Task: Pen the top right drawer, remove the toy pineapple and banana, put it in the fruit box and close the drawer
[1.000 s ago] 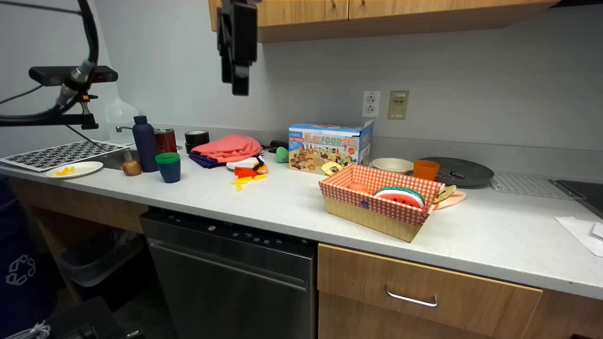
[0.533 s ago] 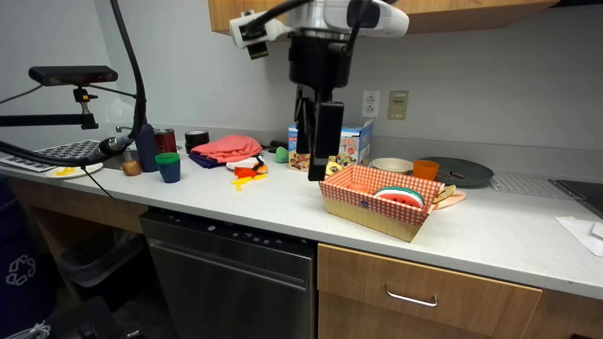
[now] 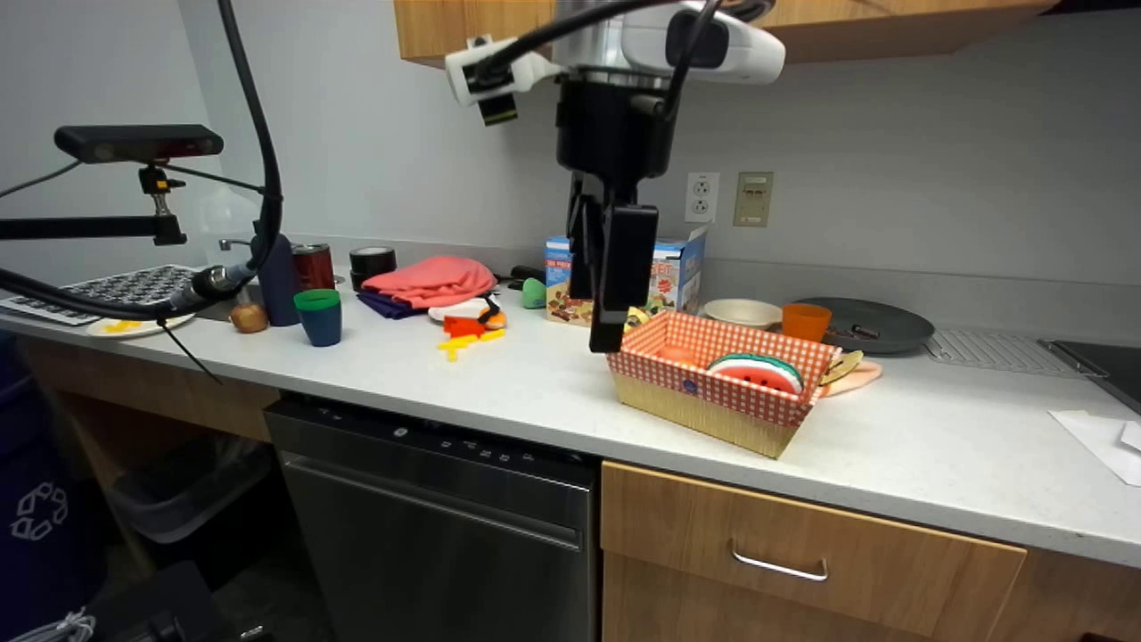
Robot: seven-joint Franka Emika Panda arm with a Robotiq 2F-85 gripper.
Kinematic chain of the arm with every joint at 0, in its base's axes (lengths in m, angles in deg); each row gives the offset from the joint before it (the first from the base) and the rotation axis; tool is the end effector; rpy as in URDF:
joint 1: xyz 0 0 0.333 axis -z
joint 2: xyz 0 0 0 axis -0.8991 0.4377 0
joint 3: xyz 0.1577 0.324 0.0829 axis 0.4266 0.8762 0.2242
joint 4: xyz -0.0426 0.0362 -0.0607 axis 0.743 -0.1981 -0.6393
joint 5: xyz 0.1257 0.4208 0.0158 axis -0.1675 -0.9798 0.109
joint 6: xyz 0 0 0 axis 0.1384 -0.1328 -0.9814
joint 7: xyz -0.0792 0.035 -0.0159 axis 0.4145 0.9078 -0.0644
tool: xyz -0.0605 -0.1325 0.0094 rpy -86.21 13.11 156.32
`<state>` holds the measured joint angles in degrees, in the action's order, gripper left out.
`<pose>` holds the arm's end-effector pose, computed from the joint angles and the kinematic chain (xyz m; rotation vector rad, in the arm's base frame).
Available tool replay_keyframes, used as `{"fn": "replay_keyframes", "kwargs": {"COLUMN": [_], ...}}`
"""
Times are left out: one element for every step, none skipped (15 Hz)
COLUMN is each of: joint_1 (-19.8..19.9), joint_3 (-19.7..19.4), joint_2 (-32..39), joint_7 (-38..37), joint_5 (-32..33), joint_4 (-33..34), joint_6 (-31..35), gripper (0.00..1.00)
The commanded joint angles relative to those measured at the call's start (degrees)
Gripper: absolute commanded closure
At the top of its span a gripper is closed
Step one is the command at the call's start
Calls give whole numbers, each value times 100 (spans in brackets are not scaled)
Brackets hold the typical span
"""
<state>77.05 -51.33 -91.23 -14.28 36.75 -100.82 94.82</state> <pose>0.4650 -0.1962 0.4781 -2.8330 1.0714 0.0484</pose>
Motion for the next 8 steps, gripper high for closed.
{"fn": "replay_keyframes", "kwargs": {"joint_1": [79,96,111,122,141,164,195,233], "joint_3": [-172,-246,-328,-390,-444,-477,-495,-500], "joint_2": [734,986,1273,1524,1824,2101,2381,2638], "joint_7": [-201,-223,-198,-143,-92,-59,-25,-24], "joint_5": [-337,-467,-649,-832,-1018,-1202,-1344,-1444], "joint_4": [169,210,267,307,373,445,529,626], "joint_6": [434,616,846,1079,1342,1554,1752,1887], "gripper": [0,0,0,0,0,0,0,0]}}
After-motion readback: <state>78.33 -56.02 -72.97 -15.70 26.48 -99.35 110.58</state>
